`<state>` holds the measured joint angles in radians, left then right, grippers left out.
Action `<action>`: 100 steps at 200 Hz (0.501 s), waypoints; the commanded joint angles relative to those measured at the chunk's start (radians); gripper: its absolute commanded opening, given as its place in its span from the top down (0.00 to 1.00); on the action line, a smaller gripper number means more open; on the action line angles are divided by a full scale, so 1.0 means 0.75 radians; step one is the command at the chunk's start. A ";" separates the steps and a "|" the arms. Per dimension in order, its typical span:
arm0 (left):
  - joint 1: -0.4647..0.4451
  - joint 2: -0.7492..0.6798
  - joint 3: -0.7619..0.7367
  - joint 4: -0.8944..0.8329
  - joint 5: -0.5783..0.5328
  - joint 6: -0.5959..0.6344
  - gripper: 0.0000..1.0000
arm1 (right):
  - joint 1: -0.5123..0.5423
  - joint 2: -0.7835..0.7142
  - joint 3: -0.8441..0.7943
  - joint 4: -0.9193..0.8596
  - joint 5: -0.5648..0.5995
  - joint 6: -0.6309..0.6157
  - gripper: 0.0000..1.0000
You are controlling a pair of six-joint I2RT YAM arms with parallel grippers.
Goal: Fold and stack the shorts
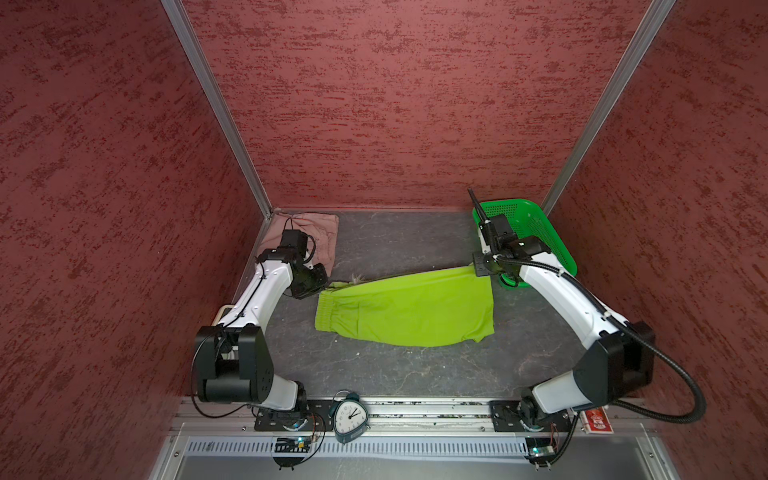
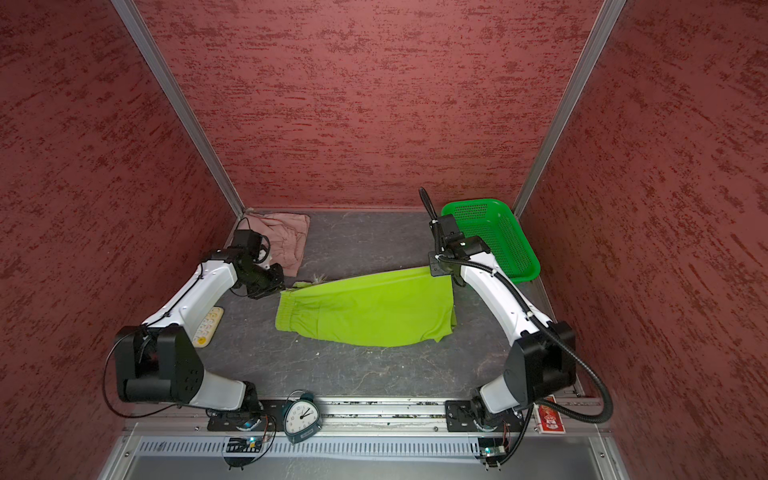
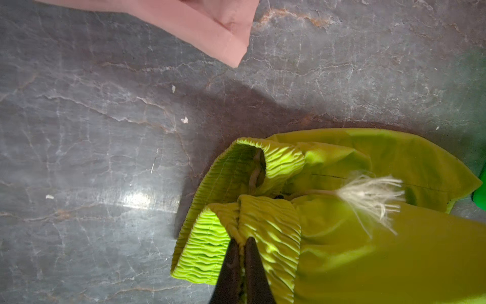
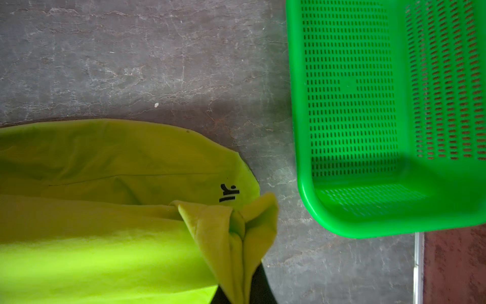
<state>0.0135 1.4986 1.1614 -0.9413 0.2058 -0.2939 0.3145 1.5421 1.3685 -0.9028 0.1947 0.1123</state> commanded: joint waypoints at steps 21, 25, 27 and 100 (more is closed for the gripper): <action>0.039 0.191 0.129 0.063 -0.102 0.093 1.00 | -0.057 0.175 0.075 0.095 -0.018 -0.114 1.00; 0.040 0.206 0.135 0.068 -0.102 0.095 1.00 | -0.060 0.193 0.080 0.100 -0.020 -0.117 1.00; 0.041 0.213 0.138 0.070 -0.100 0.095 1.00 | -0.062 0.202 0.083 0.102 -0.022 -0.118 1.00; 0.088 0.365 0.138 0.212 -0.021 0.079 0.01 | -0.072 0.300 0.086 0.169 -0.141 -0.098 0.42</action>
<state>0.0631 1.7569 1.2625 -0.8375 0.1810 -0.2451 0.2695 1.7992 1.4174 -0.8143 0.1307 0.0380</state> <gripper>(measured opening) 0.540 0.502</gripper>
